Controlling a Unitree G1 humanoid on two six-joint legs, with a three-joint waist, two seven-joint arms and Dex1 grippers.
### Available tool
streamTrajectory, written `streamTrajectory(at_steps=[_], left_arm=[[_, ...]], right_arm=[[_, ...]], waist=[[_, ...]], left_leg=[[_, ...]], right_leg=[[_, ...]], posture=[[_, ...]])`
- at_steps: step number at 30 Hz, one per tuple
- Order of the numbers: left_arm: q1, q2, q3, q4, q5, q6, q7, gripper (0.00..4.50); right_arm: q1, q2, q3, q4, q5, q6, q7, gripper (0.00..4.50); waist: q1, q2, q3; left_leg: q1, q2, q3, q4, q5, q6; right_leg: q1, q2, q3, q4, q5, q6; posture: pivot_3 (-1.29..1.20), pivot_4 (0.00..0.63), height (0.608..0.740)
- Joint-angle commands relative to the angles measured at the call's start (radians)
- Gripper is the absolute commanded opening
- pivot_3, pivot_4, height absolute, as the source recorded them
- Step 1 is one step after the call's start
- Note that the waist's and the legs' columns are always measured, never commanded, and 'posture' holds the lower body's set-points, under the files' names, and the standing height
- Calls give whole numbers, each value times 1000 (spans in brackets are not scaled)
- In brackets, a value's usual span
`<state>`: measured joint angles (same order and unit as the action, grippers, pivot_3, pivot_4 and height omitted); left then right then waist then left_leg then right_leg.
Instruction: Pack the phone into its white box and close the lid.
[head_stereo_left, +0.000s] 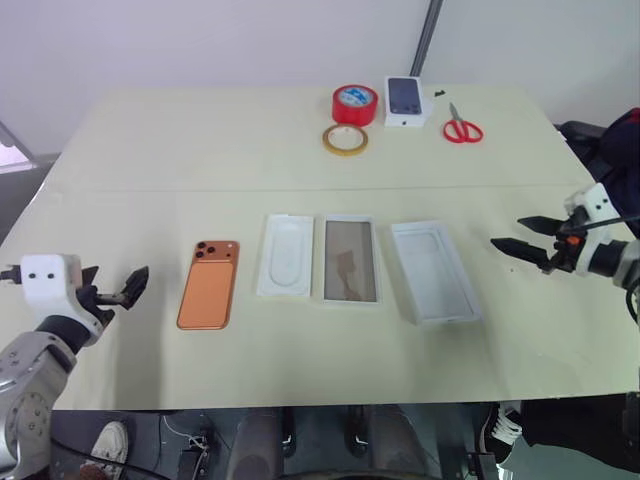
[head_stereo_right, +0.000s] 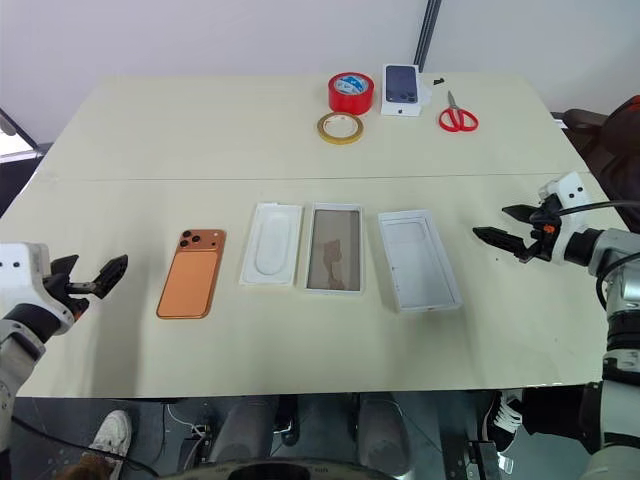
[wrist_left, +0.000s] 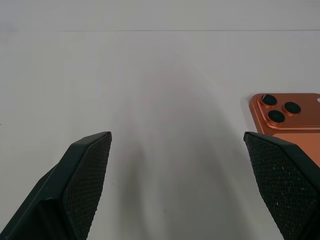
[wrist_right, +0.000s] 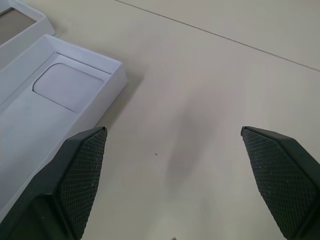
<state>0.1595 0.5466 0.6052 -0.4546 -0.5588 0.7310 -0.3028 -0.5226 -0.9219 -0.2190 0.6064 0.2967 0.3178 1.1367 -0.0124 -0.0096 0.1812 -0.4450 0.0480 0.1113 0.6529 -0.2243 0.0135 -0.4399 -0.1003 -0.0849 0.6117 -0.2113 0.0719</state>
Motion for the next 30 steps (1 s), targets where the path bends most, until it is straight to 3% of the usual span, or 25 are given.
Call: streamTrajectory(at_steps=[1,14,25,30], left_arm=[[-2,-3,9,-37,-3,-16,5,4451],[-36,0,-21,-103,-71,37,12,4451],[-287,-71,-289,-145,-199,279,101,4451],[-402,-123,-310,-93,-216,474,233,4451]], right_arm=[[-45,2,-3,6,0,-23,-1,4479],[-40,76,47,-162,21,9,-7,4479],[65,149,140,-700,69,177,-81,4479],[113,174,214,-851,54,205,-125,4479]], waist=[[0,0,0],[1,0,0],[6,-1,0],[10,-1,0]], left_leg=[[0,0,0,0,0,0],[0,0,0,1,1,0],[0,1,-1,2,3,2],[2,0,-2,2,3,2]], right_leg=[[0,0,0,0,0,0],[1,1,0,1,0,0],[2,2,0,2,0,1],[4,3,0,2,0,1]], posture=[[0,150,736],[0,150,736],[0,150,736],[0,150,736]])
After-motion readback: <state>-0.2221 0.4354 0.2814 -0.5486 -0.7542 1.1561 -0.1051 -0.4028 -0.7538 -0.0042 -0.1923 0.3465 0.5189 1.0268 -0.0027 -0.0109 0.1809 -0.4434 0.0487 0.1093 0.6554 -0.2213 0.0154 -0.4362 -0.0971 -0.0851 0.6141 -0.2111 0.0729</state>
